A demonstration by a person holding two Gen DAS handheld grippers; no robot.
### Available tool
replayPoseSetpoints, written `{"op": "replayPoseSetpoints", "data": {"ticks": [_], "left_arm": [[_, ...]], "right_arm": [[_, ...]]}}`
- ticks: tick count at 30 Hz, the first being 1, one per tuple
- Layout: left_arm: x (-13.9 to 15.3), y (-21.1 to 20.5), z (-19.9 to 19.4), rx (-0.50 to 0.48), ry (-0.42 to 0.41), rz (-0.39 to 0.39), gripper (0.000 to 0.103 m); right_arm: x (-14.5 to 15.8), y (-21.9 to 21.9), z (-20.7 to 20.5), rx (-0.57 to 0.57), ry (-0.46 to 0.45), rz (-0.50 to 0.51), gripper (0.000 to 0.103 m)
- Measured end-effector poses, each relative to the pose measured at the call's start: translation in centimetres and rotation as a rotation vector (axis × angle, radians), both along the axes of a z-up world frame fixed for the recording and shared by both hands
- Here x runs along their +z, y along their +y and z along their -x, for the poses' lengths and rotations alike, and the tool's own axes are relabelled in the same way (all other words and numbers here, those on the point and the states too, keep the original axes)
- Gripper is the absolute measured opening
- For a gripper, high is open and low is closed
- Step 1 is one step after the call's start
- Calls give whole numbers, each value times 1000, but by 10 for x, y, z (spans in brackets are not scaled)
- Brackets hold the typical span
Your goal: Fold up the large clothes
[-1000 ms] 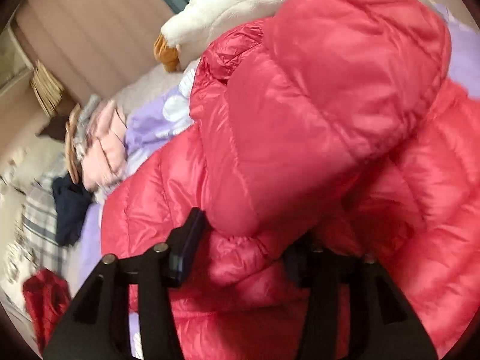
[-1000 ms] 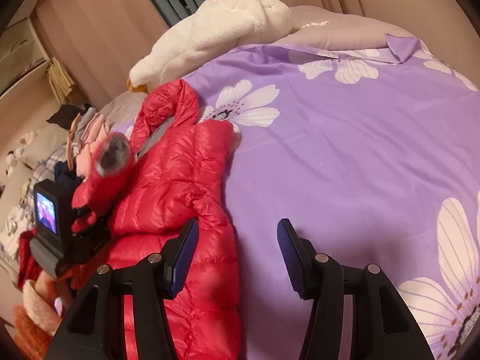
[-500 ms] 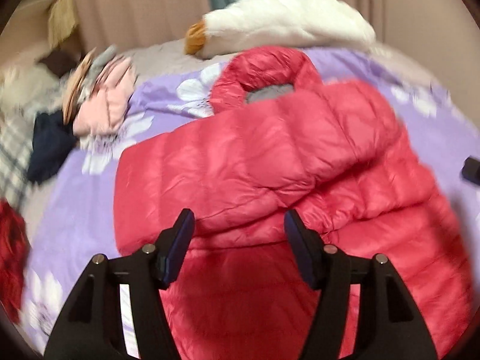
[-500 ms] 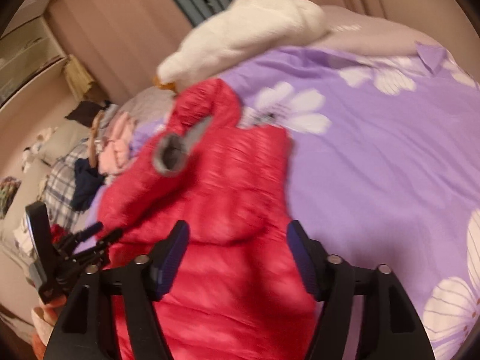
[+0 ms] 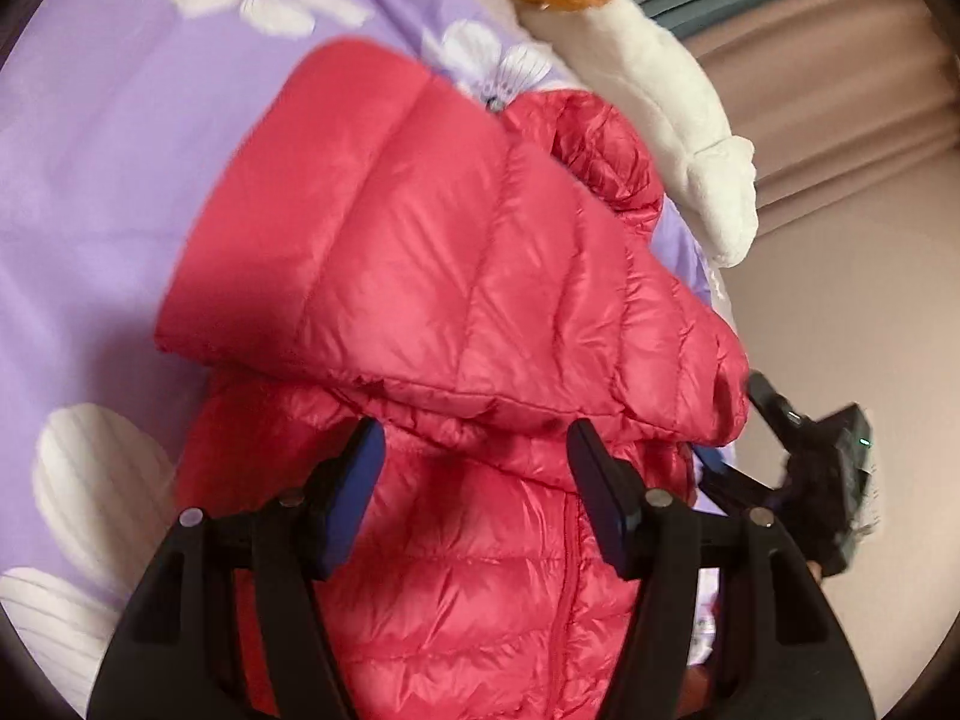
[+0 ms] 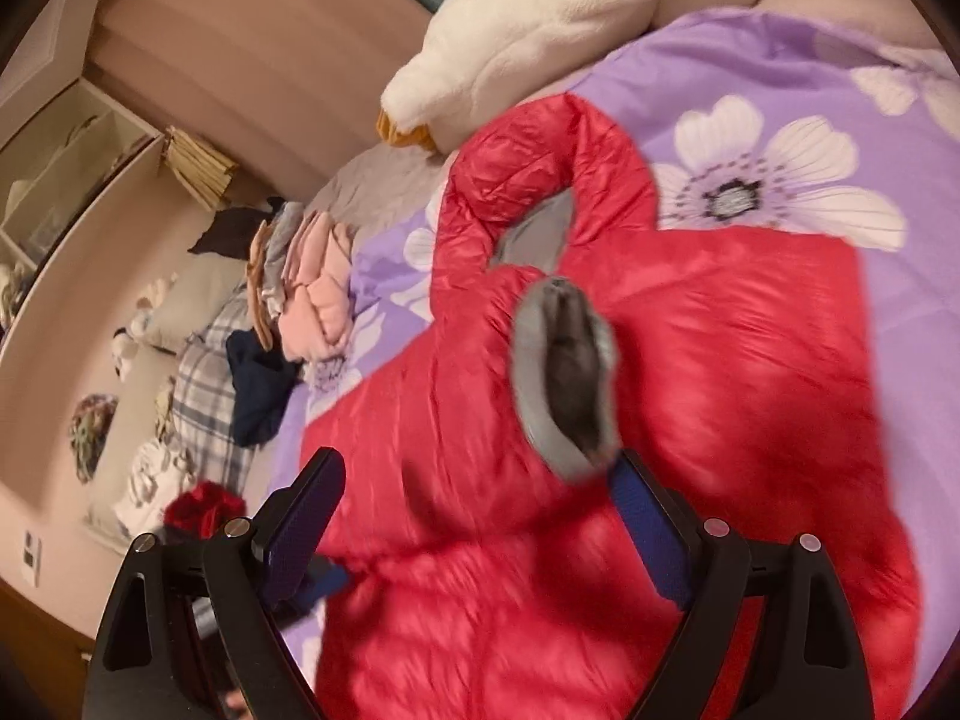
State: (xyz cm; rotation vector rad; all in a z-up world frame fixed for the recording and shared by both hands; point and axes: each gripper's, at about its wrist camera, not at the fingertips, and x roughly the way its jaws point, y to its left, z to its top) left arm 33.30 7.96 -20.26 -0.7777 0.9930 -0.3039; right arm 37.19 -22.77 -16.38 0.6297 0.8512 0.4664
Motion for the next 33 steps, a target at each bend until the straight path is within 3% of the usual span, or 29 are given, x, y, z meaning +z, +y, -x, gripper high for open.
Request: {"op": "replayPoseSetpoints", "data": {"ticks": [1,2,3,5,8,11,14,16,17,21,29,31,33], "left_arm": [[-1,1,-2,4,-2,15,62],[0,3,-2,16,-10,35,62],[1,3,-3,26,-17,48,62],[6,5,-4,21,-34,51,63],[15,8,3,55,-80,23,63],[15,10,3,54,-76,69,62],[17,5,7,40,-109,108,63],[17,1,8,83,-119,42,53],[15,0,8,125,-114,4,42],[-1,2,0,161,-60,38,31],[23,-13,8,147,-140,-166,32],[14,-16,3,147,-109,-226,32],[3,-15,3,158,-75,-236,32]], "right_arm": [[-4,2,-2,-11,10,7,77],[-8,4,-3,-35,9,26,42],[-9,2,-1,-49,2,36,29],[-6,-5,9,-73,-53,20,20],[4,-11,23,-79,-107,60,19],[16,-17,35,-60,-158,52,18],[29,-20,42,-71,-202,112,18],[35,-22,47,-87,-225,191,18],[36,-24,49,-93,-230,225,18],[19,-32,45,-102,-171,283,18],[8,-59,49,-150,-143,180,18],[5,-57,48,-152,-126,204,18],[-1,-54,46,-149,-106,248,18]]}}
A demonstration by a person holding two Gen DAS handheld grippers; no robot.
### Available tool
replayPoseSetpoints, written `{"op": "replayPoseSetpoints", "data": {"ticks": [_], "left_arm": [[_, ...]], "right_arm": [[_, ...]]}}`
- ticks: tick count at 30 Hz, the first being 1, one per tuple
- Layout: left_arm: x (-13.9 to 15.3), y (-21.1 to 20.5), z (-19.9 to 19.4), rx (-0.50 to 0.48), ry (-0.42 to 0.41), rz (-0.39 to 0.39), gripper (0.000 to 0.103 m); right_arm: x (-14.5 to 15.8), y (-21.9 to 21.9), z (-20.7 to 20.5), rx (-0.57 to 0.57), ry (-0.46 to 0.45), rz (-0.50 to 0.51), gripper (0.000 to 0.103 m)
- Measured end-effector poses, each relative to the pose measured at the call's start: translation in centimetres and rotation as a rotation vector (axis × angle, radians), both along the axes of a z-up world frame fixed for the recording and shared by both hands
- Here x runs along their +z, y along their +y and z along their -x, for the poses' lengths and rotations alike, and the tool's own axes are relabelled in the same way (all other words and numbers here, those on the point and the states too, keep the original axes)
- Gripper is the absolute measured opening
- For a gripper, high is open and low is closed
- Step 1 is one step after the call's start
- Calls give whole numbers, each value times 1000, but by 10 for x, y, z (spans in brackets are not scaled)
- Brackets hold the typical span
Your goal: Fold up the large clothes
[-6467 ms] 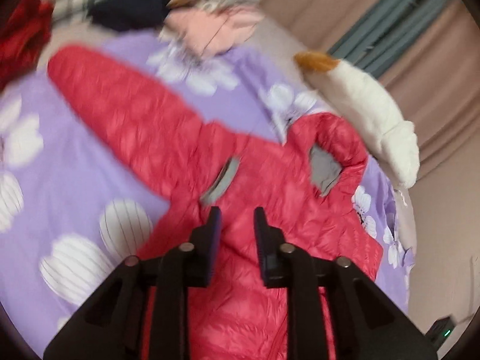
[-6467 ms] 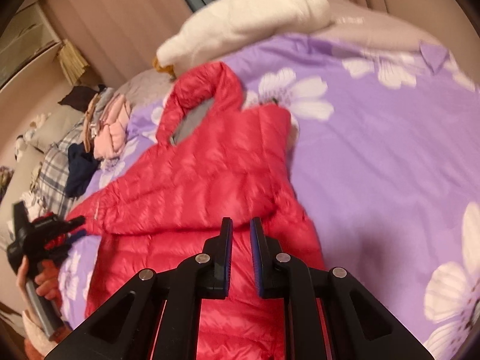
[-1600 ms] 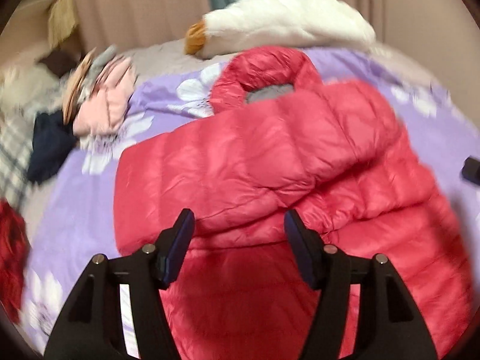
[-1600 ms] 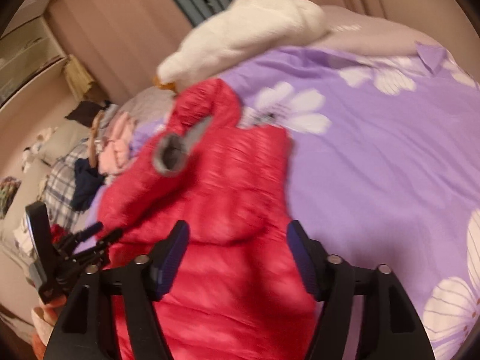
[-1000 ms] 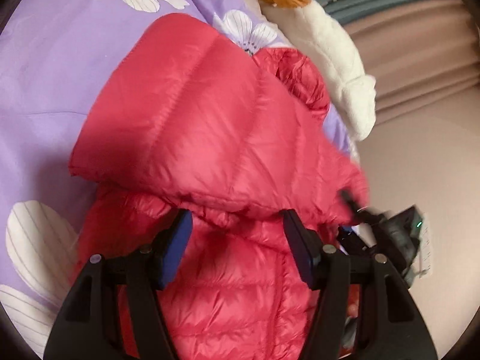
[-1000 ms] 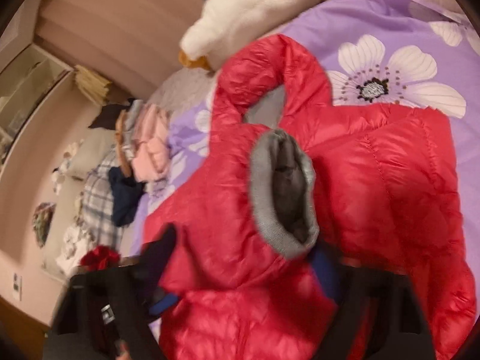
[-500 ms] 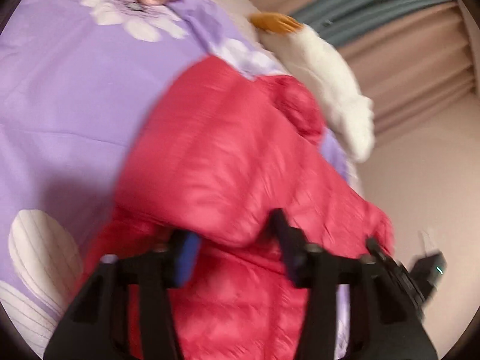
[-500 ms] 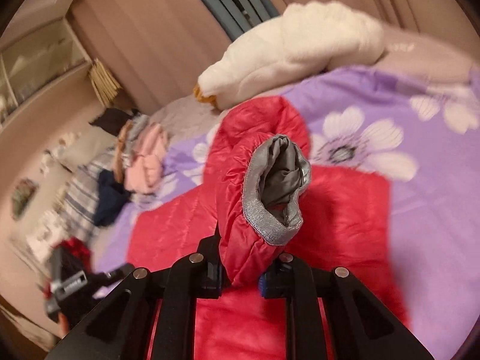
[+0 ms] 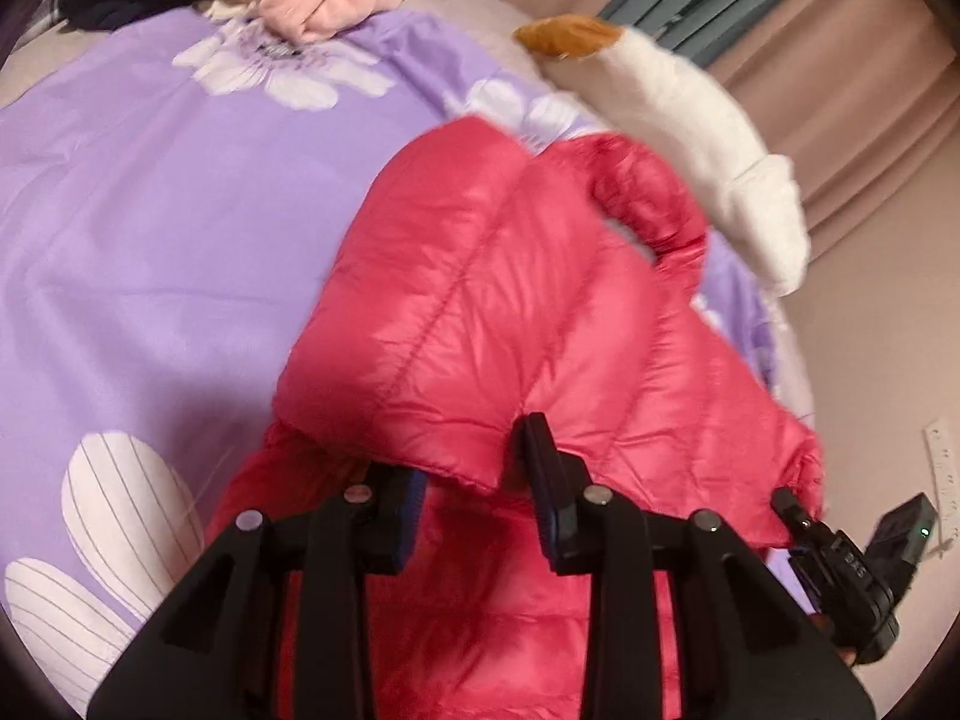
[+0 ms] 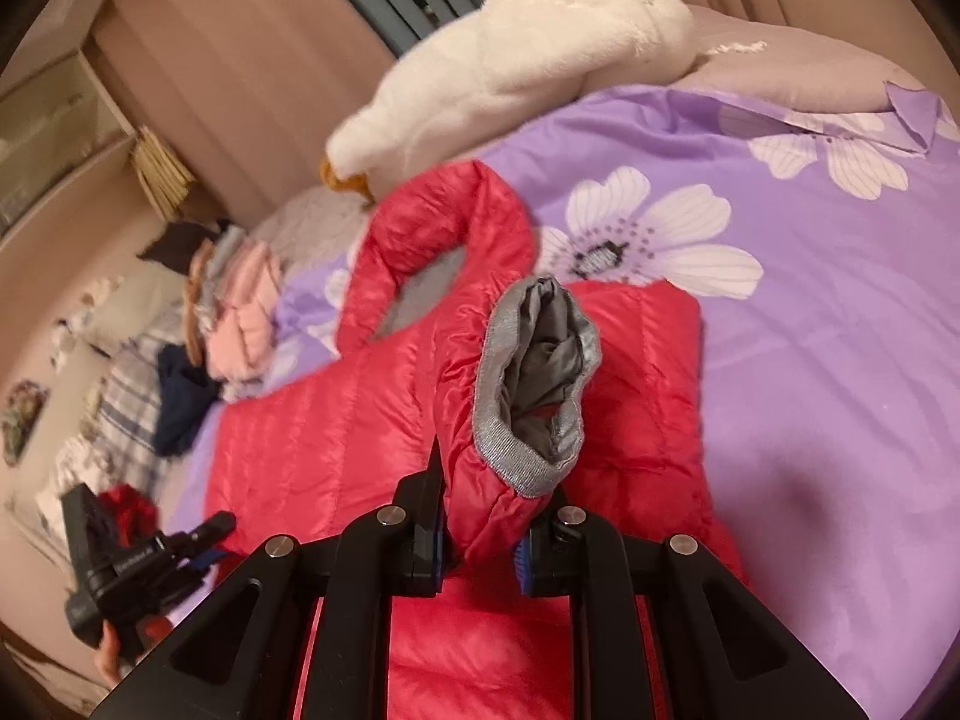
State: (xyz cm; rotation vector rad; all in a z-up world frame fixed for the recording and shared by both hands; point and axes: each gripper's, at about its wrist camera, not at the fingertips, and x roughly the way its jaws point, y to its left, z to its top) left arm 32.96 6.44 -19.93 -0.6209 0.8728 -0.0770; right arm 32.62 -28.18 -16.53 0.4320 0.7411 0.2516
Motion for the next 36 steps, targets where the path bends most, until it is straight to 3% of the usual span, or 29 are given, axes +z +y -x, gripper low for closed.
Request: {"op": "replayPoseSetpoints", "data": {"ticks": [3,5,10,15,18,22,24,26,30,32,34,36], "left_arm": [[-9,3,-4,5,25,5,33],[-12,2,-6,-6,25,-33,33],[-14,-8,-6,-11,20,-125,34],[-12,-2,-6,-24,38,-117,34],[0,6,4,20,63,-115,34],[34,4,32,36,44,-244,28],[59,2,51,51,-45,-309,30],[75,3,55,47,-99,-304,30],[97,2,39,26,-120,-291,28],[105,-1,22,7,-131,-349,28],[105,-3,6,-7,-92,-383,17],[100,4,-5,-13,-50,-344,13]], "right_arm": [[-13,-2,-4,-8,45,19,18],[-22,-5,-7,-13,71,13,16],[-35,12,-11,-14,83,184,15],[-36,12,-16,-33,126,194,14],[-40,11,-18,-29,135,194,14],[-35,13,-17,-35,170,212,14],[-25,15,-15,-35,189,235,14],[-14,14,-11,-28,194,273,15],[27,1,9,-57,146,241,15],[52,-1,16,-42,99,212,15],[79,5,21,-27,36,248,15],[96,14,23,-28,-9,314,15]]}}
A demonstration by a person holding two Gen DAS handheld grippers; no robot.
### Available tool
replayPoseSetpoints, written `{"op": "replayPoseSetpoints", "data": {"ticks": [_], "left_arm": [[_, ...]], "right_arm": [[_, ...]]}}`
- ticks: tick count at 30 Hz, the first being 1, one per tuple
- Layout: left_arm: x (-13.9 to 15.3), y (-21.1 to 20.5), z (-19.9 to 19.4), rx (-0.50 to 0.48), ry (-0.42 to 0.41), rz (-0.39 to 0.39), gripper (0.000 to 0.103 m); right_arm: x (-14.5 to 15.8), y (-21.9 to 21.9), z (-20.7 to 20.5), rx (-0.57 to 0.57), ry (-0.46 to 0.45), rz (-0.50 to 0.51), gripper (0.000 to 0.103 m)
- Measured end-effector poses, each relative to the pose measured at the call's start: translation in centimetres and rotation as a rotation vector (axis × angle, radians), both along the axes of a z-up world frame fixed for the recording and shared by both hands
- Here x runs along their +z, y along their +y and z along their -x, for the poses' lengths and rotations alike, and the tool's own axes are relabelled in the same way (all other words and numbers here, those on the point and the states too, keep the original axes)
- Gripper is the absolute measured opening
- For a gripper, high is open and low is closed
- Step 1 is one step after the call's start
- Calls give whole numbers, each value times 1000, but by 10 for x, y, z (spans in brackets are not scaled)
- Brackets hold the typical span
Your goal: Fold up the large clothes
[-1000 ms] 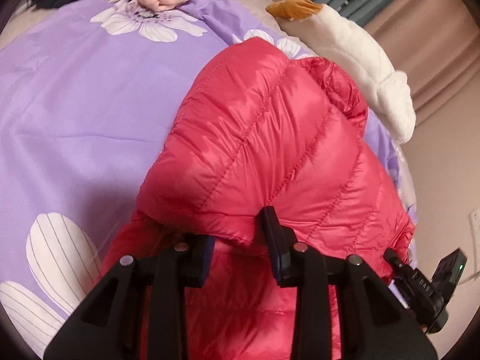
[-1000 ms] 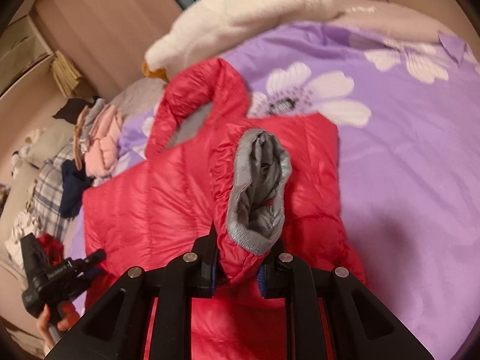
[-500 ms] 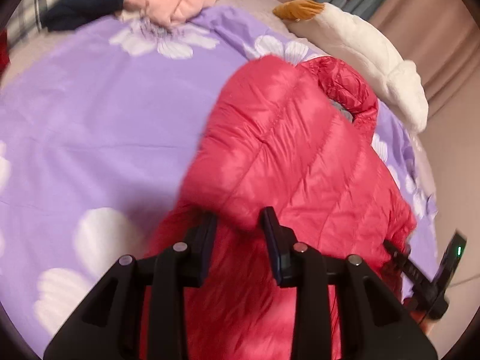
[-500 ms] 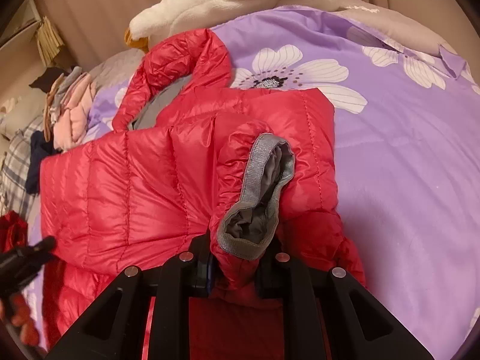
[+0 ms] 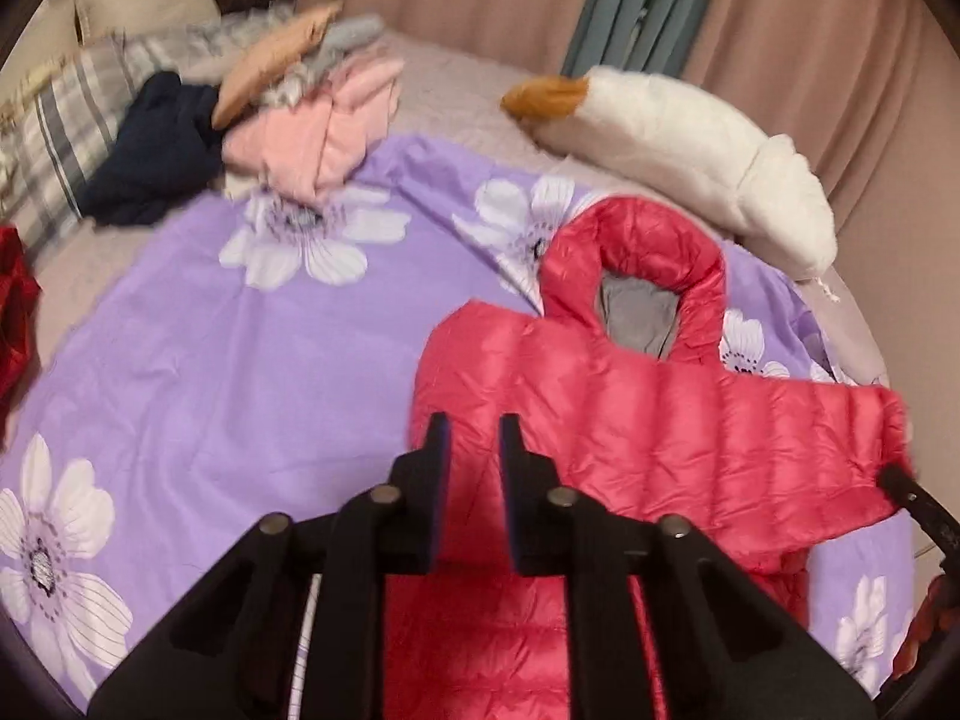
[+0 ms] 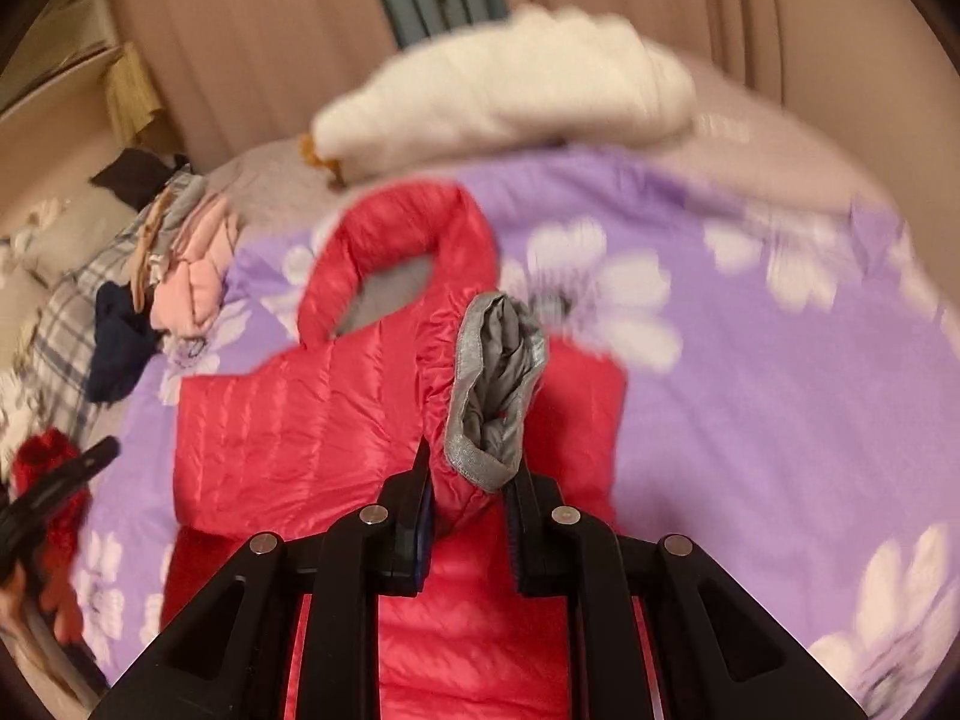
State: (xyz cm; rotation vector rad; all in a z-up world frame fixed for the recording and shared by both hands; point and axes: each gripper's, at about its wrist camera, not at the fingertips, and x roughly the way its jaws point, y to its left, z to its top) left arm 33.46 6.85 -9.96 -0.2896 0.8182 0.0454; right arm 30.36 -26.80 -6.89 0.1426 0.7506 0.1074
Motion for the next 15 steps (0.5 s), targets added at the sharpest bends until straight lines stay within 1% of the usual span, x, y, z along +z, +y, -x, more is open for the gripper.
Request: {"op": "replayPoseSetpoints", "data": {"ticks": [1,2,4,5,6,7,8,9,10,11,12,13,15], "left_arm": [[-3,3,-3,-1,4,23,14],[-6,5,-5,4,-1,21,14],[-14,3,-9,15,-6,-20,14],[-23,1,-13,19,6,-39,14],[-39,-1,-19,16,46,-38,14],[-49,-2,-23,14,73,-32,14],[-68,-4,-27,13,116,-29,16],[-78,-5,-28,15,120,-35,19],[-84,-6,-29,15,111,-41,19],[-90,-7,-28,14,95,-47,20],[-94,-7,-28,14,88,-48,20],[-97,-6,-29,18,92,-42,21],[-101,-6,-34,27,116,-44,21]], "right_arm": [[3,3,-1,4,-7,20,15],[3,4,-2,8,-2,30,15],[-8,2,-12,0,32,30,15],[-19,-1,-18,-11,53,19,15],[-32,-6,-23,-26,85,-2,15],[-51,-13,-31,-44,131,-34,15],[-66,-19,-35,-62,173,-60,15],[-87,-27,-40,-86,236,-102,15],[-105,-35,-42,-90,273,-157,17],[-114,-40,-42,-83,270,-203,18],[-120,-46,-40,-77,246,-244,18],[-123,-49,-39,-75,230,-268,18],[-127,-49,-40,-72,224,-269,19]]}}
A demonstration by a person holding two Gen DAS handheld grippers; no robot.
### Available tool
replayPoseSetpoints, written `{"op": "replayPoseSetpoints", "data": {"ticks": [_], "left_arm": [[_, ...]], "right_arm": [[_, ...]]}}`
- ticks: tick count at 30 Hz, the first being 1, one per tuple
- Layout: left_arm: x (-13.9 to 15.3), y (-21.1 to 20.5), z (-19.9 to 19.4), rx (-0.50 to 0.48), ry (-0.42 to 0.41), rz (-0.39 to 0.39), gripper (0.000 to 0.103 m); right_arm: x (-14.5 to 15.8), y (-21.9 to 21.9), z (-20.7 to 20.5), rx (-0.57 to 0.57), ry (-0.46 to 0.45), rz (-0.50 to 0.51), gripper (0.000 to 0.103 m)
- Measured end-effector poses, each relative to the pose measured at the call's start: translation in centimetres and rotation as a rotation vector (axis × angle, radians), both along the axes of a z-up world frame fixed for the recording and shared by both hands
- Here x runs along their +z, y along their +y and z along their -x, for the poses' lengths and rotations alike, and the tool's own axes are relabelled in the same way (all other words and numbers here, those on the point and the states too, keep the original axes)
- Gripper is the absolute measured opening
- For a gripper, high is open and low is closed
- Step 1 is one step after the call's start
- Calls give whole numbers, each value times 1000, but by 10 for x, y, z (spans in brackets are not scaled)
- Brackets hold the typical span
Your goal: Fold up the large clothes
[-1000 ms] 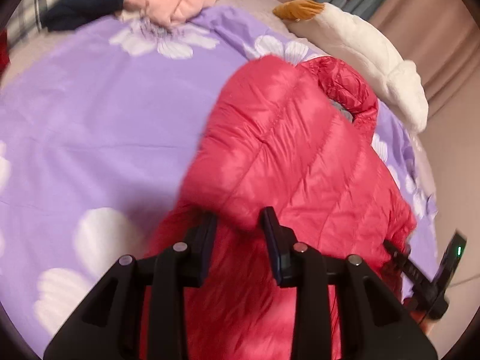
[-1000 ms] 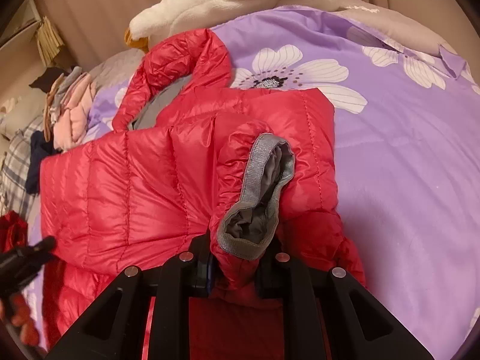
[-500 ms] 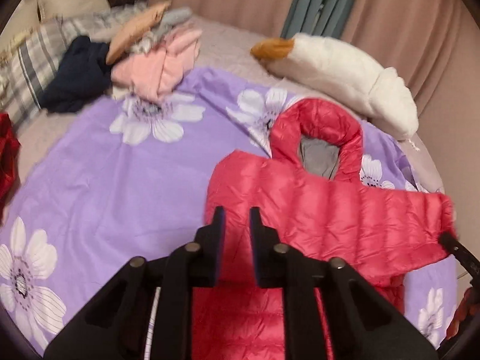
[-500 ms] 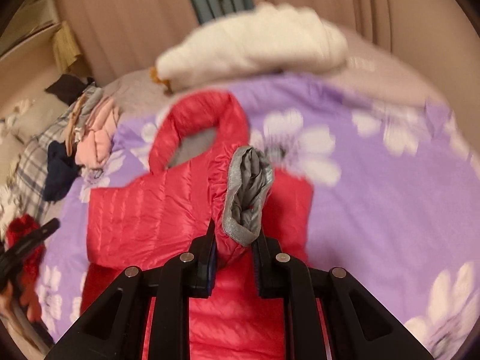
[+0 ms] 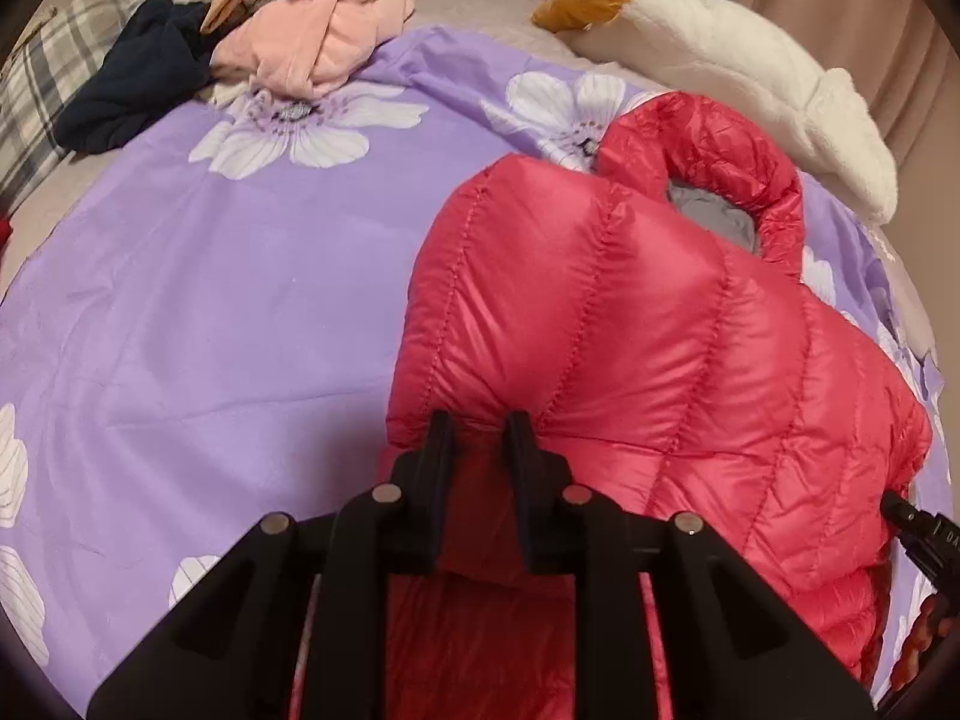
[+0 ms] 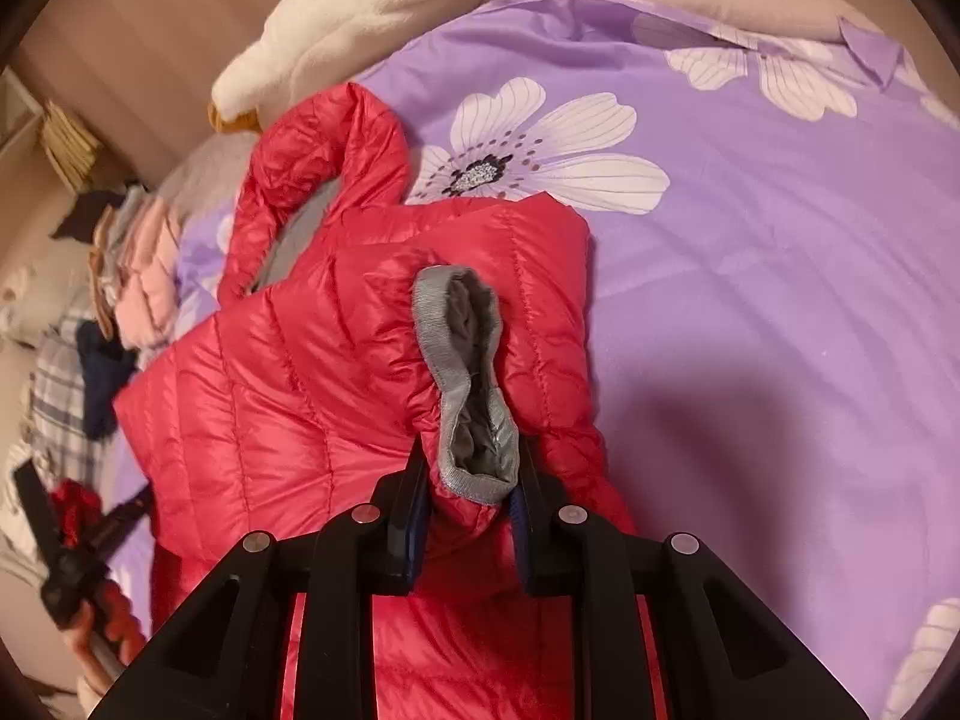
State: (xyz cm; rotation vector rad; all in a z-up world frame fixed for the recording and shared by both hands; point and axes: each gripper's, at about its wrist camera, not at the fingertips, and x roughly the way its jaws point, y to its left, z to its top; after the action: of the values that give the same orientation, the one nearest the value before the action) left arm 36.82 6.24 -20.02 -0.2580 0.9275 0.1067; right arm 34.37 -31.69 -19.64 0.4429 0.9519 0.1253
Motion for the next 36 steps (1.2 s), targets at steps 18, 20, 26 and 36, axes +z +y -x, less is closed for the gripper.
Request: {"op": "replayPoseSetpoints", "data": {"ticks": [18,20,26,36], "left_arm": [[91,9,11,-19,-139,-20,17],[78,1,-2,-23,-112,-36,17],[19,7,-47,-33,23,60,21],[-7,9,-62,-56,32,-38,22]], "right_arm": [[113,-2,42,16,-253,153,23],[109,13,30,85,-257,95,20],[33,20,-31,80,-68,136,0],[-6,22,-40,114,-72,146,0]]}}
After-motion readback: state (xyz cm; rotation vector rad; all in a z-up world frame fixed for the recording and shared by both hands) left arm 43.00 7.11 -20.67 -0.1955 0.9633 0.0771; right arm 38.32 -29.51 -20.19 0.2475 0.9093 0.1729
